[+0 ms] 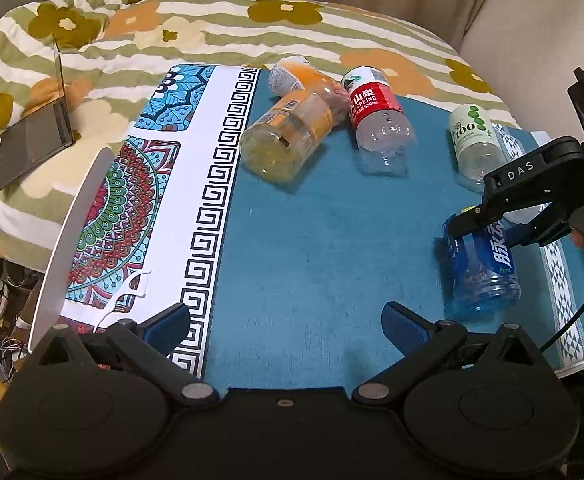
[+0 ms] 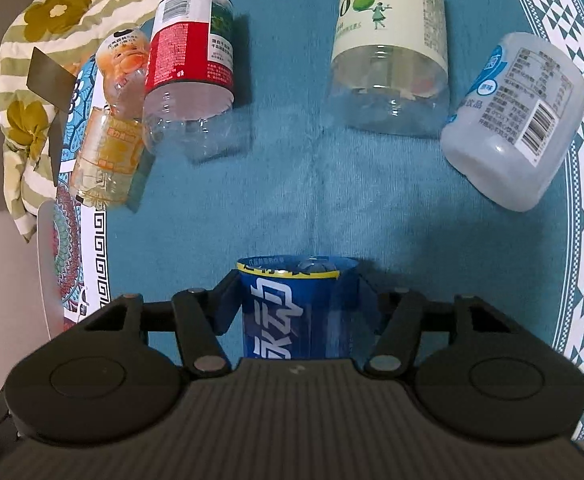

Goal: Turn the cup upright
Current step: 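Grasp the blue cup with the right tool while the left tool releases it, then rotate the blue cup upright with the right tool, opening facing up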

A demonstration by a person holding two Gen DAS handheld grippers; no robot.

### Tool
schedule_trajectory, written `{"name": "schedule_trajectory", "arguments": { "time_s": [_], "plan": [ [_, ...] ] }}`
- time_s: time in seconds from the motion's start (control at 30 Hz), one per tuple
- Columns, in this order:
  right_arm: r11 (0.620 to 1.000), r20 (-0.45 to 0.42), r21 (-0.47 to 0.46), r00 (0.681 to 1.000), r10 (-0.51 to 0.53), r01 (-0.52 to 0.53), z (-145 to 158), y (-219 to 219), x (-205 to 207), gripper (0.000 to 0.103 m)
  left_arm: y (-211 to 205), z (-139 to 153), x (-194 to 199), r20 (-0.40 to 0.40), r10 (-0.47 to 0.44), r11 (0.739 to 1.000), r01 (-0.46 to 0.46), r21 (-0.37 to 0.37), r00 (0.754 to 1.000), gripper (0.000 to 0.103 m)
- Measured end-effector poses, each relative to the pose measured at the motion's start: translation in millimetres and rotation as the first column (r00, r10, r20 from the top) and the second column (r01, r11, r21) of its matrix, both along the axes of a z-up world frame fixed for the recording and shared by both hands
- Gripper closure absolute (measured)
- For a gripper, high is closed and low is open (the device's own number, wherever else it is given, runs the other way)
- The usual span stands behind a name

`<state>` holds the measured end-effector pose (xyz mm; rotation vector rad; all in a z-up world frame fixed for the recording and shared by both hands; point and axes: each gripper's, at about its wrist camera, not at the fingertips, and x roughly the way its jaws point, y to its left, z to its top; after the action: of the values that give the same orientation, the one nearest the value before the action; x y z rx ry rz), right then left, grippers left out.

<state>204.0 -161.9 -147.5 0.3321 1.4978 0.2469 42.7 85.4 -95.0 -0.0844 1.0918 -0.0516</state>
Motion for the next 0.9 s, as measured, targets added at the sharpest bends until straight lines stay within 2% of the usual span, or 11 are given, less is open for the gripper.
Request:
{"name": "schedule_trajectory", "arguments": {
  "time_s": [0.17, 0.33, 0.4, 0.47, 0.5, 0.57, 0.67, 0.77, 0.83, 0.9],
  "plan": [
    [1.0, 0.008, 0.006, 1.0, -0.004, 0.004, 3.1, -1.2, -1.5, 0.029, 0.6, 1.2, 2.2, 0.002, -0.009, 1.0, 0.009, -0.009, 1.0, 0.0],
    [0.998, 0.052, 0.047, 0.998, -0.041, 0.038, 25.3, -8.8, -7.6, 0.03, 1.3, 7.0, 1.5, 0.01, -0.016, 1.0, 0.016, -0.009, 1.0, 0.0],
    [0.995, 0.089, 0.076, 0.994, -0.067, 0.06, 39.6, -14.0, -10.7, 0.03, 1.2, 10.8, 0.7, 0.018, -0.02, 1.0, 0.02, -0.007, 1.0, 0.0],
    [0.992, 0.193, 0.092, 0.975, -0.108, 0.091, 56.6, -17.1, -18.7, 0.029, 0.6, 14.3, 0.6, 0.029, -0.027, 1.0, 0.027, -0.003, 0.999, 0.0],
    [0.991, 0.262, 0.086, 0.957, -0.125, 0.106, 63.3, -15.8, -24.2, 0.029, 0.5, 15.3, 1.0, 0.033, -0.03, 1.0, 0.03, -0.002, 0.999, 0.0],
    [0.987, 0.437, 0.076, 0.884, -0.163, 0.145, 71.2, -10.7, -41.9, 0.029, -0.5, 15.4, 2.5, 0.036, -0.034, 0.999, 0.035, -0.006, 0.999, 0.0],
    [0.977, 0.616, 0.04, 0.765, -0.189, 0.209, 64.4, 4.6, -65.9, 0.029, -2.3, 12.7, 5.5, 0.023, -0.044, 0.999, 0.045, -0.017, 0.999, 0.0],
    [0.968, 0.742, -0.051, 0.658, -0.128, 0.246, 49.0, 21.3, -80.3, 0.029, -4.0, 9.7, 4.8, 0.021, -0.07, 0.998, 0.07, -0.008, 0.997, 0.0],
    [0.964, 0.774, -0.09, 0.627, -0.09, 0.249, 36.5, 27.3, -85.1, 0.029, -4.5, 6.4, 2.5, 0.021, -0.088, 0.996, 0.088, 0.005, 0.996, 0.0],
    [0.964, 0.788, -0.104, 0.612, -0.072, 0.246, 26.3, 30.5, -87.9, 0.029, -4.0, 3.0, 0.0, 0.021, -0.103, 0.995, 0.103, 0.018, 0.994, 0.0]
  ]
}}
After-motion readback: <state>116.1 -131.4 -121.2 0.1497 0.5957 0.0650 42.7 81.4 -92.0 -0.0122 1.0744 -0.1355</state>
